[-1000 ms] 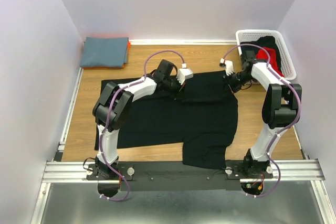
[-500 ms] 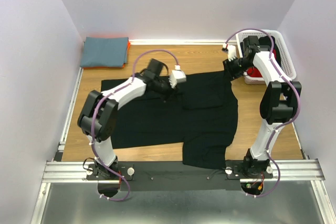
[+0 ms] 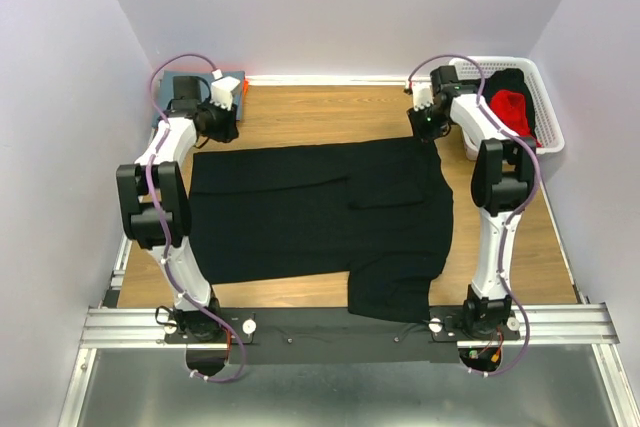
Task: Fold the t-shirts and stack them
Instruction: Fold the tshirt
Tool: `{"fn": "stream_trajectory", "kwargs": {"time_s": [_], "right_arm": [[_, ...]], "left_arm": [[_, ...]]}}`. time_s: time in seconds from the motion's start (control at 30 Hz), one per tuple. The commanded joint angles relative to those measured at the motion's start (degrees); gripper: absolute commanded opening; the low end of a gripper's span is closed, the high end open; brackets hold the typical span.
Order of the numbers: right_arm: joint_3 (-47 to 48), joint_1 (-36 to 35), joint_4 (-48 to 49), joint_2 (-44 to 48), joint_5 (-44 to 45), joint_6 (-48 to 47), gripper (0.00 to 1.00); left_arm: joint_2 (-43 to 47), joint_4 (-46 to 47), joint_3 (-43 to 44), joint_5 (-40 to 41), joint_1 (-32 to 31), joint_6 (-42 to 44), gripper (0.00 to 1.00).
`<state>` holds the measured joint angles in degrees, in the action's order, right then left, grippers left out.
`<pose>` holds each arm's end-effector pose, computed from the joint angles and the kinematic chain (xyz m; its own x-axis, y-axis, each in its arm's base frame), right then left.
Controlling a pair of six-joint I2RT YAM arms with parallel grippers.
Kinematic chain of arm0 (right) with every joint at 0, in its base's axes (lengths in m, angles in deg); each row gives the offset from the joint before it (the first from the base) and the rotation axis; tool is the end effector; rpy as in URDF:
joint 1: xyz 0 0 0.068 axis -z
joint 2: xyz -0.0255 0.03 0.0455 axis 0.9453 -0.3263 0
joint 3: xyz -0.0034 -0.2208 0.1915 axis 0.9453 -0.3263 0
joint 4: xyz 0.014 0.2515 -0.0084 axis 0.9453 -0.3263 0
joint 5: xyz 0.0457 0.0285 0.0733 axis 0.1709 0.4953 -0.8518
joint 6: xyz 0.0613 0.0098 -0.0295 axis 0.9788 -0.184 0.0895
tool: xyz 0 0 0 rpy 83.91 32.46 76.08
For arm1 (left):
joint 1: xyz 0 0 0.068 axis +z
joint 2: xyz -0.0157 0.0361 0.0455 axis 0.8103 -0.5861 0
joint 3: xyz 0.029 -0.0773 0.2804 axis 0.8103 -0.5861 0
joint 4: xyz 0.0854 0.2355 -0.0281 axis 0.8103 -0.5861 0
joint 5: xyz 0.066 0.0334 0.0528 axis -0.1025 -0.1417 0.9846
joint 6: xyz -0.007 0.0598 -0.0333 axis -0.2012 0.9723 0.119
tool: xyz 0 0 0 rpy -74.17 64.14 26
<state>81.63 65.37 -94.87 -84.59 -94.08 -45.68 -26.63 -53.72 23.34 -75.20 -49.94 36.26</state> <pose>0.4805 0.0604 0.2024 -0.7948 -0.4033 -0.4534 -0.4841 0.8720 0.0729 0.4285 0.0051 0.2528 -0.6083 0.2388 -0.7569 0.4760 0.8729 -0.1071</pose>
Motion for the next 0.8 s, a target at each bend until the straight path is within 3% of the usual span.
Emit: {"fn": "stream_trajectory", "kwargs": {"time_s": [0.0, 0.27, 0.43, 0.57, 0.77], "right_arm": [[2.6, -0.4, 1.9, -3.7, 8.4, 0.6, 0.30], [2.0, -0.5, 2.7, -8.6, 15.6, -1.9, 0.30], [2.2, -0.5, 3.5, -10.5, 20.2, -2.2, 0.30], [2.6, -0.5, 4.2, -10.6, 20.3, -2.3, 0.32], [11.5, -1.4, 4.1, -15.3, 19.0, -0.8, 0.36]], "left_arm": [[-4.9, -3.6, 2.0, 7.1, 2.2, -0.5, 0.34], [-11.5, -4.5, 1.9, 13.4, 5.6, -1.1, 0.30], [-16.6, -5.3, 4.7, 18.4, 9.1, -3.0, 0.20], [-19.5, -7.0, 7.9, 18.3, 11.7, -3.5, 0.15], [-22.0, -10.0, 15.2, 13.6, 10.1, -3.1, 0.18]]}}
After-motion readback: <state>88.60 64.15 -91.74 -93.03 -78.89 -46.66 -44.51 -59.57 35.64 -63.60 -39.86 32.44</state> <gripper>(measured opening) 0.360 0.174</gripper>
